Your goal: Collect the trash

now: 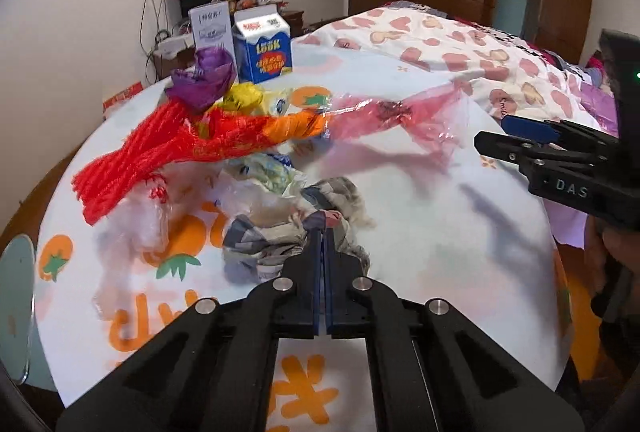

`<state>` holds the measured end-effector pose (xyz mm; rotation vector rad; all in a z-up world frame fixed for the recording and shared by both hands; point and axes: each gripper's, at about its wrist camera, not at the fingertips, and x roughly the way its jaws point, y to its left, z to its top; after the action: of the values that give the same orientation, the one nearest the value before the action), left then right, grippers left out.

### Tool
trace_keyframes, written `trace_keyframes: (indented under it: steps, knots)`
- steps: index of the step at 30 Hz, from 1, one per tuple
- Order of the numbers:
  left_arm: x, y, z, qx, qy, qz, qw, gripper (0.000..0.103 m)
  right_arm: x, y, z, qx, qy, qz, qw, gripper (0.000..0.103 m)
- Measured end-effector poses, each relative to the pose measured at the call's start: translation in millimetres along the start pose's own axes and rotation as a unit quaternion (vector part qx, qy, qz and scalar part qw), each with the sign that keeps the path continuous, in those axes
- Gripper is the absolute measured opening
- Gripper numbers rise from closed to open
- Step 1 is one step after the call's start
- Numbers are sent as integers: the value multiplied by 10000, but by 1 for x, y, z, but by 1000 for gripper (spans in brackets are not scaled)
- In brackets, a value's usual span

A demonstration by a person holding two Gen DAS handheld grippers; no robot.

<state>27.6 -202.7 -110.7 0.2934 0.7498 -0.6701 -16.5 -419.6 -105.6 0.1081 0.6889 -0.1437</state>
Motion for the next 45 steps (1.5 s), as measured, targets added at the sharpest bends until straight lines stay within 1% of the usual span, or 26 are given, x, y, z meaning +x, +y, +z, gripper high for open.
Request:
trace_keyframes:
  steps: [3, 7, 10, 13, 14, 16, 18, 21, 22, 23, 24, 26, 28, 31, 34, 36, 38, 40, 45]
  knots:
    - [-14, 1, 1, 1, -166, -125, 9998, 1, -3, -8, 0, 103, -37, -9, 9999, 57]
    - [-42, 10, 3, -81, -442, -97, 9989, 1, -7, -14, 6, 156, -153, -13, 9998, 61]
    - [-66, 24, 7, -223, -670, -46, 9975, 1, -7, -7, 15, 18, -197, 147, 9997, 62]
    - [-91, 40, 10, -315, -952, 170, 9948, 1, -5, 1, 22, -174, -249, 248, 9992, 66]
    - [-101, 46, 11, -365, -1042, 246, 9936, 1, -2, 6, 26, -255, -244, 270, 9990, 69]
    - [-115, 58, 11, -446, -1201, 452, 9907, 1, 6, 15, 30, -407, -148, 346, 9985, 72]
    - [-130, 74, 11, -576, -1338, 651, 9872, 1, 18, 26, 33, -616, 8, 332, 9975, 72]
    - [-139, 94, 10, -718, -1410, 904, 9833, 1, 37, 34, 34, -725, 243, 294, 9966, 72]
    - [-140, 103, 8, -800, -1387, 988, 9821, 1, 43, 36, 33, -757, 339, 269, 9962, 70]
    - [-139, 112, 7, -893, -1340, 1051, 9813, 1, 49, 37, 32, -782, 438, 264, 9956, 53]
    - [-140, 117, 6, -947, -1324, 1100, 9805, 1, 55, 38, 30, -785, 559, 293, 9949, 40]
    - [-139, 129, 4, -1040, -1290, 1251, 9782, 1, 55, 39, 26, -817, 601, 340, 9943, 29]
    - [-141, 138, 0, -1128, -1252, 1368, 9762, 1, 48, 43, 23, -857, 522, 343, 9944, 27]
    - [-141, 148, -5, -1197, -1220, 1521, 9735, 1, 30, 48, 24, -874, 294, 221, 9955, 26]
    - [-142, 158, -9, -1322, -1219, 1645, 9699, 1, 10, 44, 34, -592, 60, 192, 9980, 26]
    - [-142, 165, -12, -1425, -1206, 1770, 9663, 1, -5, 48, 45, -533, -191, 121, 9983, 26]
    - [-141, 173, -14, -1525, -1172, 1884, 9631, 1, -15, 55, 55, -513, -382, 170, 9978, 26]
    - [-139, 180, -18, -1619, -1132, 1970, 9603, 1, -19, 62, 63, -522, -467, 225, 9973, 26]
    - [-138, 196, -27, -1762, -1060, 2278, 9517, 1, -13, 97, 82, -606, -613, 515, 9949, 26]
